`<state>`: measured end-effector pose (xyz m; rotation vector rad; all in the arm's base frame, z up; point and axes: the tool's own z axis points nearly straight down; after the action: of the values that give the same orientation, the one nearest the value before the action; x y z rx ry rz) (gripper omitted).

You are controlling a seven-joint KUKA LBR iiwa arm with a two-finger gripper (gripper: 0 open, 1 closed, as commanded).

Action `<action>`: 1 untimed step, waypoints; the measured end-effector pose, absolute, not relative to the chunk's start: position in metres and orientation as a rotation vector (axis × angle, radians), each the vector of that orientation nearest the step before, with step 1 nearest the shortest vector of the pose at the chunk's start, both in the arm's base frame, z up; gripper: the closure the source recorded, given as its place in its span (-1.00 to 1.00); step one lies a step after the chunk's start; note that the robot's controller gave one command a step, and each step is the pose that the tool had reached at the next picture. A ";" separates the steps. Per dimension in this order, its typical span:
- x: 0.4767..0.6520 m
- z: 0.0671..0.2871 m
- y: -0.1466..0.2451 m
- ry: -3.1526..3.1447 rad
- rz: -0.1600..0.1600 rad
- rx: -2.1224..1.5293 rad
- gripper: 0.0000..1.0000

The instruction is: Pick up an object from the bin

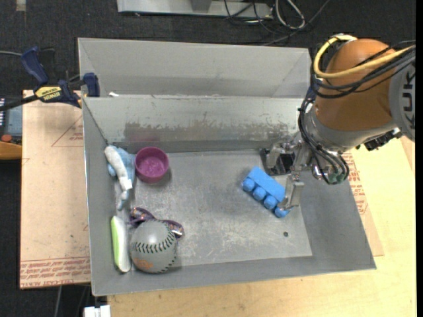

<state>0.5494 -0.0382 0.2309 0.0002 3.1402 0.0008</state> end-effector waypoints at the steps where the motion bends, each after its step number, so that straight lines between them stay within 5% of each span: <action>1: 0.556 0.117 -0.079 3.133 0.002 0.224 -1.00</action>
Offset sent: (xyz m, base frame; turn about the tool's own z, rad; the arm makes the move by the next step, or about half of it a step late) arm 0.0171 -0.0519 -0.0709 0.1837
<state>0.5565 -0.0790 0.1173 0.2237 3.1325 0.0024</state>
